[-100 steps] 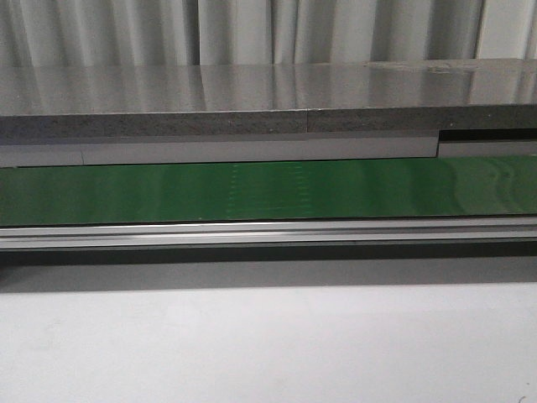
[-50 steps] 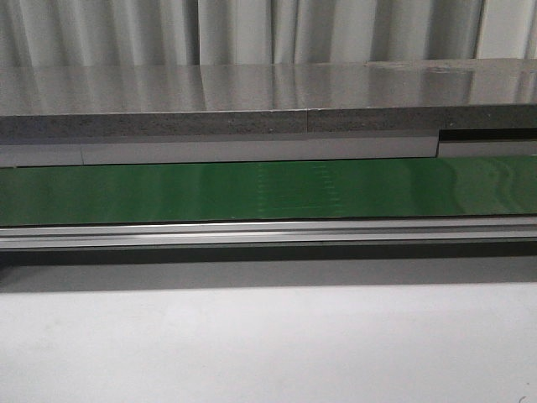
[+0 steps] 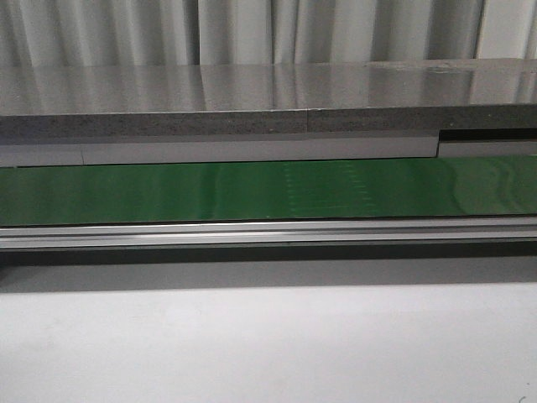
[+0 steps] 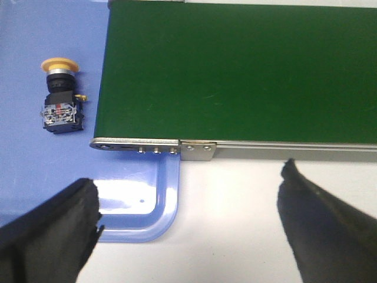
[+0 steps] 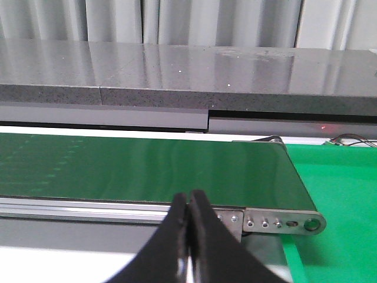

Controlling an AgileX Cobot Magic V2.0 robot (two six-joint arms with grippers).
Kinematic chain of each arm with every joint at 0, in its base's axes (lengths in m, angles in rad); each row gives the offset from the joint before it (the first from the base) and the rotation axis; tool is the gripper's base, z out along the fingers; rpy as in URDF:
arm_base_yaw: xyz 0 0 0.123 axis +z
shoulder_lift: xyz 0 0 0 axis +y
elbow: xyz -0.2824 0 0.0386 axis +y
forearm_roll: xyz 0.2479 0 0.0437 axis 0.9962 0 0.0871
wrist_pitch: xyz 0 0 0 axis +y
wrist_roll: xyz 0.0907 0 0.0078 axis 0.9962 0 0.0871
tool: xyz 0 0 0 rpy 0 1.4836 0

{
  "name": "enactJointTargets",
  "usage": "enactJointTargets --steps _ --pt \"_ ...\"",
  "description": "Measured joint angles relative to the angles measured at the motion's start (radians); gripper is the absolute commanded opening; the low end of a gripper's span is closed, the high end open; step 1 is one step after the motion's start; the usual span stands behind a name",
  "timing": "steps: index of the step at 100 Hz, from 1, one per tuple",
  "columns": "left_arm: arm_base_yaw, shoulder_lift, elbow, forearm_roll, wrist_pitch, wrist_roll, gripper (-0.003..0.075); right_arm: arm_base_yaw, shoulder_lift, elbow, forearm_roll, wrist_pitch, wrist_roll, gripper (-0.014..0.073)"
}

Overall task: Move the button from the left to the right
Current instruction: 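Close the left gripper on the yellow-capped button's black body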

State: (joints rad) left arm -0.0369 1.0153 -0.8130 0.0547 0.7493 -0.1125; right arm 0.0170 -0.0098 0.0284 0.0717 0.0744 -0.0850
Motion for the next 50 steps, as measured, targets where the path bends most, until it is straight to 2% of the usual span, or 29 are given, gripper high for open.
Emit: enactJointTargets --steps 21,50 --pt "0.021 0.012 -0.015 0.012 -0.014 0.0 0.0641 0.0 0.0 0.0 0.0 0.0 0.0 -0.0068" --pt "0.23 0.196 -0.182 0.016 -0.028 0.0 0.0641 0.0 0.0 0.0 0.0 0.0 0.0 -0.0068"
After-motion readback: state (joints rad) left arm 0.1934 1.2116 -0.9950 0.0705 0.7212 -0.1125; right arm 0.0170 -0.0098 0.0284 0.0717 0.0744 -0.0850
